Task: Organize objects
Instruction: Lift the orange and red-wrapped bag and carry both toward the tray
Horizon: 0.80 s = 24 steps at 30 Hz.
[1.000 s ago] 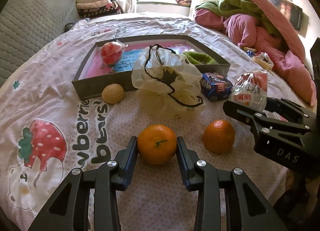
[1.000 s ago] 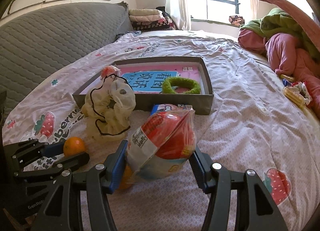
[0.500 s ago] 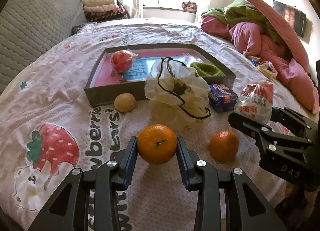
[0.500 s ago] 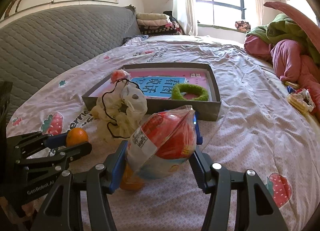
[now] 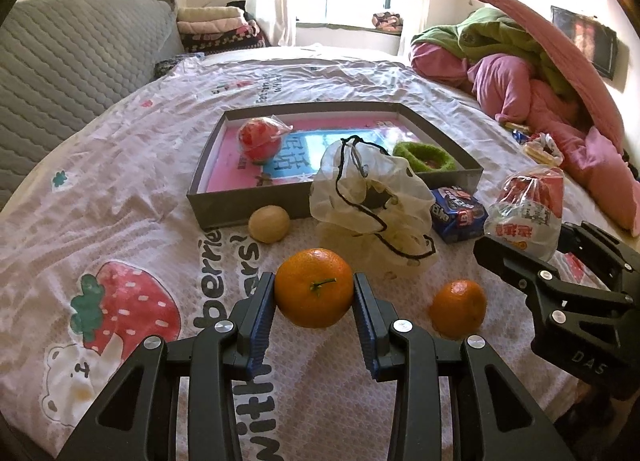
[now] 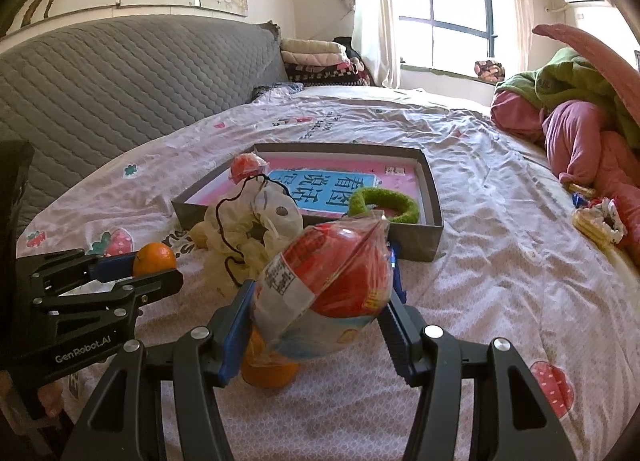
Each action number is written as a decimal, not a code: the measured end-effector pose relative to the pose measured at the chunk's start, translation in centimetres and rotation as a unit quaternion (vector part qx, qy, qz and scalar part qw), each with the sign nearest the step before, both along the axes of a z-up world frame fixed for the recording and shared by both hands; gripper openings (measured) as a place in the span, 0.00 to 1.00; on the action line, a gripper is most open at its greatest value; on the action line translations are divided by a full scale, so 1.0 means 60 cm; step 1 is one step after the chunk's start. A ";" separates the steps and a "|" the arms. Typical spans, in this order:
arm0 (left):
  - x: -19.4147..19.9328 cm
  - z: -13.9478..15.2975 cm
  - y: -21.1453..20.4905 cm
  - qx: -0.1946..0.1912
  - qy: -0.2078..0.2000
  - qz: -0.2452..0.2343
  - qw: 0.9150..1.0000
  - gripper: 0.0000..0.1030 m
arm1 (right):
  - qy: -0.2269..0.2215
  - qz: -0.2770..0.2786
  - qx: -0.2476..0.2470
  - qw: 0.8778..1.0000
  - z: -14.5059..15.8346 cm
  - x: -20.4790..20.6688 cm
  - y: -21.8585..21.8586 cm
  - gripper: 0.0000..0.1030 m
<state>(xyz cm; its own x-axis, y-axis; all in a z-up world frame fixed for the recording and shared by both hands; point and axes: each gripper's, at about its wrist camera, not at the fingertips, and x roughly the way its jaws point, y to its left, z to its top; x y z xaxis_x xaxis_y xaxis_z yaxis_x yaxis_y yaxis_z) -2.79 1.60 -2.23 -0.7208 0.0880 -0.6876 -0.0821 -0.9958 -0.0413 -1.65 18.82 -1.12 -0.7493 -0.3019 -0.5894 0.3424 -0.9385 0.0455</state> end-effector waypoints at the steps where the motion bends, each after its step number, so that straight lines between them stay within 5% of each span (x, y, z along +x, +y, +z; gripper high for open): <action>1: 0.000 0.000 -0.001 0.000 0.000 0.001 1.000 0.38 | 0.000 0.000 -0.001 1.000 0.000 0.000 0.000 0.57; 24: -0.010 0.008 -0.014 -0.004 0.007 0.016 1.000 0.38 | 0.014 0.003 -0.002 1.000 0.009 0.002 -0.005 0.57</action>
<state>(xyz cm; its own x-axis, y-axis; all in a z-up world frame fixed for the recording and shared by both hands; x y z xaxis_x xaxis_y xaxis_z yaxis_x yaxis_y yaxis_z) -3.42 0.76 -1.75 -0.7322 0.0596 -0.6785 -0.0509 -0.9982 -0.0327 -1.51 18.53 -0.60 -0.7640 -0.3097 -0.5661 0.3498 -0.9360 0.0399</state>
